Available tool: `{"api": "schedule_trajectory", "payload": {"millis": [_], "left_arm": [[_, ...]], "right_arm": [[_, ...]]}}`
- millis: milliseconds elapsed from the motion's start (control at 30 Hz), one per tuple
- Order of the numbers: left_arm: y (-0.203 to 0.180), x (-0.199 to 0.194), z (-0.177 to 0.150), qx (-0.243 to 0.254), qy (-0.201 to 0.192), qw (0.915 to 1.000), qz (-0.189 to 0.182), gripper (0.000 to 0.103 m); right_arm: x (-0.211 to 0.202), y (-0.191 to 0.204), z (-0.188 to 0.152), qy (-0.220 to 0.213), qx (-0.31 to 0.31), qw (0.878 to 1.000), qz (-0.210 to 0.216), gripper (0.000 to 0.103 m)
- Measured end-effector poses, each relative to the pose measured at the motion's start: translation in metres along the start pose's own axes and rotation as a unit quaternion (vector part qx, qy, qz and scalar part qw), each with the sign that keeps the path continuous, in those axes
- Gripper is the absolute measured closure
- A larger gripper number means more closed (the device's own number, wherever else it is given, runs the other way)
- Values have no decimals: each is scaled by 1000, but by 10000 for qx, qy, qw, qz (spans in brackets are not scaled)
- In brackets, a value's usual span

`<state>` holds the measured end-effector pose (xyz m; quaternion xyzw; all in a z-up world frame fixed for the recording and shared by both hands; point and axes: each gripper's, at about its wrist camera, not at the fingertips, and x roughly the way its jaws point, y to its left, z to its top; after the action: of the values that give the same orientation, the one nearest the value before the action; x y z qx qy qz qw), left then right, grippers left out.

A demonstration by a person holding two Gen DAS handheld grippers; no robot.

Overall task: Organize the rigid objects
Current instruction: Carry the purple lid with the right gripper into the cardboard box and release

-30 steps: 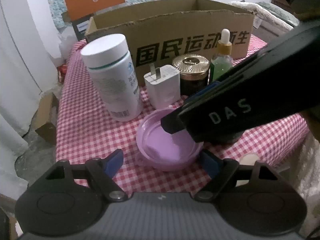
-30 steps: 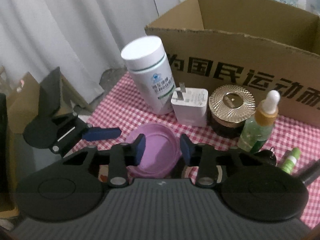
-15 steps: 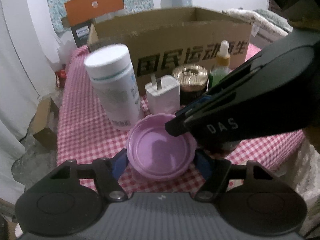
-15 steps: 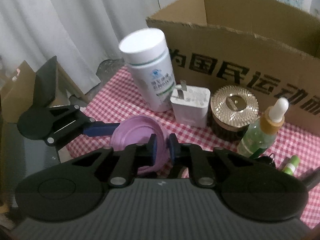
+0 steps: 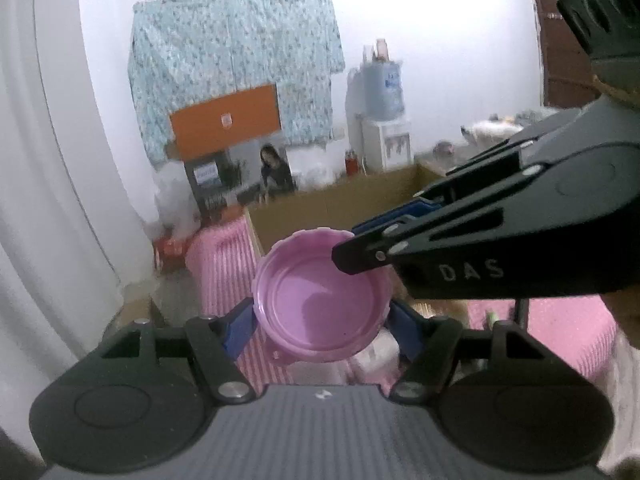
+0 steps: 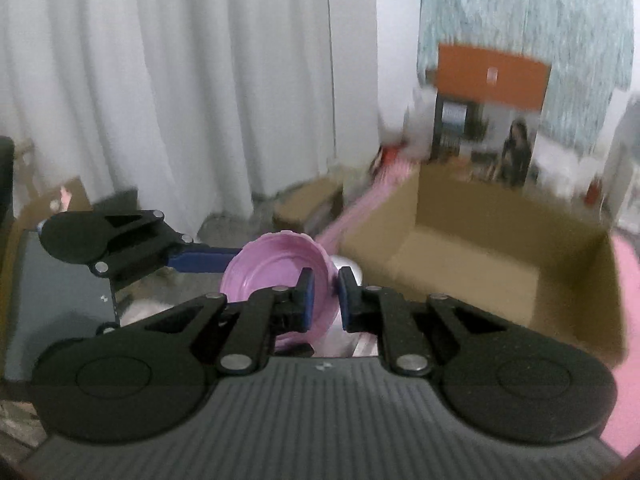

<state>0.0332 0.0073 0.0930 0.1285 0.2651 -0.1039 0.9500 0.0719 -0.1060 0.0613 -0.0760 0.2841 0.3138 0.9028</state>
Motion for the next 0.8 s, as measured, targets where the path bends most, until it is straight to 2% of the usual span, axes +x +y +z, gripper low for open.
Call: {"api": "schedule_trajectory", "payload": {"millis": [133,233,333,467,533,700,800], "left_arm": [[17,28,47,57,-14,9998,-169,30],[24,70,77,171,269,9989,-334,30],[31,121,95,236,682,9960,-518,30],[35,195,102,259,1333,9880,-731,30],[34,225,98,312,1646,9830,-756,30],[27,285,88,695,2236,9706,-565,30],[27,296,80,811,2464,9647,-458,30]], "right_arm": [[0,-27,45,-132,-30,9999,-52,91],[20,-65,75,137,291,9995,-2,91],[59,-117,96,613,879,9942,115,91],[113,-176,97,1180,1687,9782,262,91],[137,-195,90,1413,1882,9716,236,91],[181,-215,75,1845,2203,9576,227,91],[208,-222,71,2070,2329,9498,272,91]]}}
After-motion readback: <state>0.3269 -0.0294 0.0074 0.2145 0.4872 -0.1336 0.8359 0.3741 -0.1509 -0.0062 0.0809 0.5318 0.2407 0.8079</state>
